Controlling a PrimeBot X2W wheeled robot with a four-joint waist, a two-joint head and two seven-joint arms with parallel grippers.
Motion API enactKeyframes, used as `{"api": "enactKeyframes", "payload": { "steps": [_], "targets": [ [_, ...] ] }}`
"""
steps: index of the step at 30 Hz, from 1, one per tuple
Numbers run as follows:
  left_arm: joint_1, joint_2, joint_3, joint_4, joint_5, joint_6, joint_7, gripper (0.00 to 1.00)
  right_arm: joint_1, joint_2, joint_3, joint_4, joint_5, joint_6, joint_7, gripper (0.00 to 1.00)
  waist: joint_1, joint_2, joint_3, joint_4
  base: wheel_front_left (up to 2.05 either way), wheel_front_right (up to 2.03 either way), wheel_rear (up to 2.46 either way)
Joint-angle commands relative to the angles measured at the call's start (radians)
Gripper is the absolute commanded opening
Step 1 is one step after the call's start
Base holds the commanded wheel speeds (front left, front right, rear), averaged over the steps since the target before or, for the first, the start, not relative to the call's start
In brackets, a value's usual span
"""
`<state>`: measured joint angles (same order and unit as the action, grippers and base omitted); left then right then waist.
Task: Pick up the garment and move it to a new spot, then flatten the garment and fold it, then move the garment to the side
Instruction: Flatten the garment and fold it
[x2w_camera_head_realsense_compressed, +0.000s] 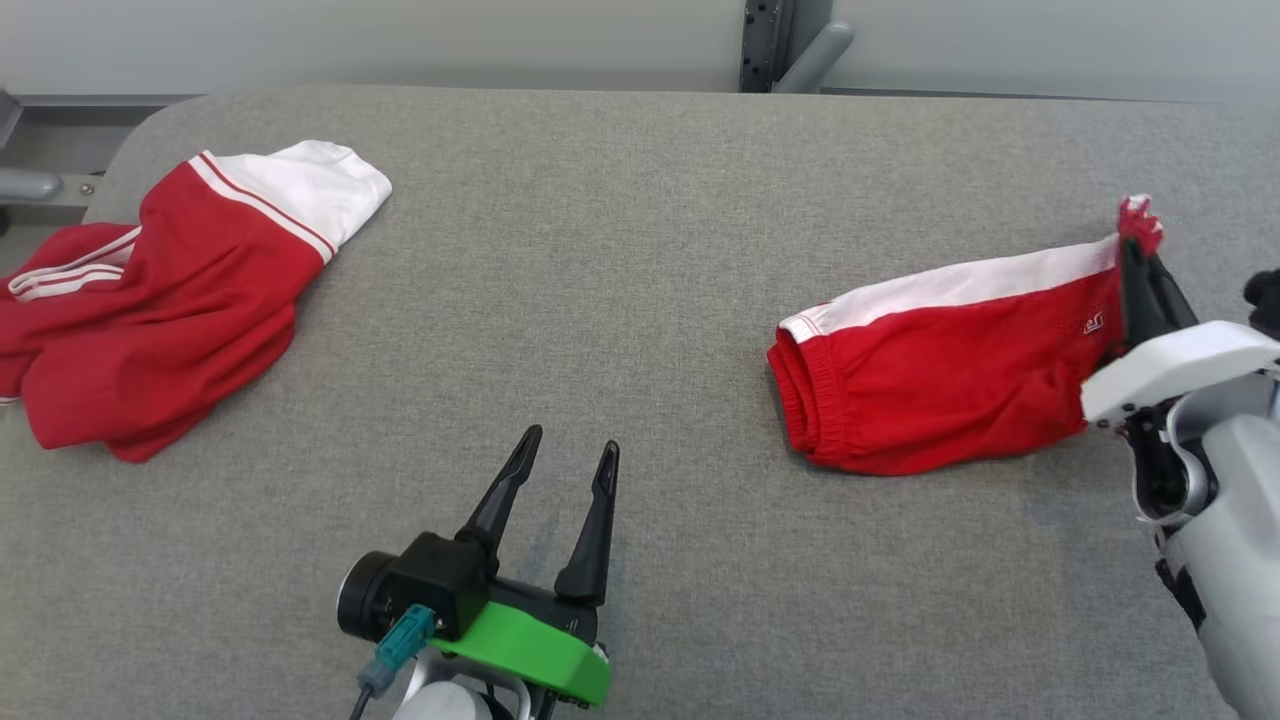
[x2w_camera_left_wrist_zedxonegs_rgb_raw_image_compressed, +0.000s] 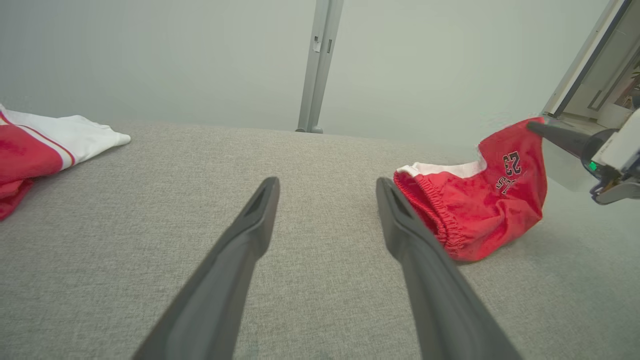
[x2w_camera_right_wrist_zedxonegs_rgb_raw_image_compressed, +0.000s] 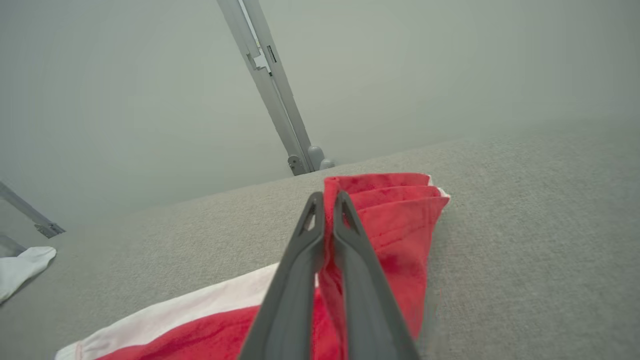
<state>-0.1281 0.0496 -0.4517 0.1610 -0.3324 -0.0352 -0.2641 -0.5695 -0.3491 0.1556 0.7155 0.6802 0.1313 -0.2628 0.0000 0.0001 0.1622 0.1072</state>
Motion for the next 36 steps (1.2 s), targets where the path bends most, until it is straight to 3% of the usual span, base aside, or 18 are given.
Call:
{"api": "enactKeyframes", "payload": {
  "steps": [1,8,17,28,31,33,34,35,36],
  "targets": [
    [0.015,0.002,-0.001,0.002,-0.006,-0.003,0.0,1.0,-0.01,0.006,0.019,-0.015,-0.006,-0.001,-0.003,0.0,0.0,-0.0001,-0.006,0.006,0.0,0.0,0.0],
    [0.022,0.002,-0.004,0.01,-0.005,-0.003,0.0,1.0,0.017,0.017,0.161,-0.163,-0.012,-0.001,0.003,0.0,0.0,-0.0001,-0.019,0.029,0.0,0.0,0.0],
    [0.031,0.002,-0.002,0.006,-0.016,-0.006,0.0,1.0,0.166,-0.01,0.361,-0.402,-0.056,-0.001,0.051,0.0,0.0,-0.0001,-0.011,0.044,0.0,0.0,0.0],
    [0.023,0.002,0.002,0.008,-0.018,-0.006,0.0,1.0,0.297,-0.016,0.419,-0.462,-0.047,-0.001,0.145,0.0,0.0,-0.0001,-0.009,0.032,0.0,0.0,0.0],
    [0.025,0.002,0.006,0.012,-0.016,-0.007,0.0,1.0,0.311,-0.01,0.447,-0.474,-0.031,-0.001,0.172,0.2,0.0,-0.0001,-0.015,0.024,0.0,0.0,0.0],
    [0.029,0.002,0.01,0.015,-0.016,-0.006,0.0,1.0,0.317,-0.014,0.474,-0.486,-0.015,-0.001,0.197,0.48,0.0,-0.0001,-0.02,0.018,0.0,0.0,0.0],
    [0.032,0.002,0.011,0.016,-0.016,-0.006,0.0,1.0,0.318,-0.017,0.483,-0.494,-0.007,-0.001,0.205,0.82,0.0,-0.0001,-0.022,0.015,0.0,0.0,0.0],
    [0.034,0.002,0.013,0.017,-0.015,-0.005,0.0,1.0,0.321,-0.02,0.496,-0.504,0.002,-0.001,0.21,1.0,0.0,-0.0001,-0.024,0.013,0.0,0.0,0.0],
    [0.037,0.002,0.015,0.018,-0.014,-0.005,0.0,1.0,0.324,-0.021,0.508,-0.516,0.01,-0.001,0.212,1.0,0.0,-0.0001,-0.026,0.01,0.0,0.0,0.0]
  ]
}}
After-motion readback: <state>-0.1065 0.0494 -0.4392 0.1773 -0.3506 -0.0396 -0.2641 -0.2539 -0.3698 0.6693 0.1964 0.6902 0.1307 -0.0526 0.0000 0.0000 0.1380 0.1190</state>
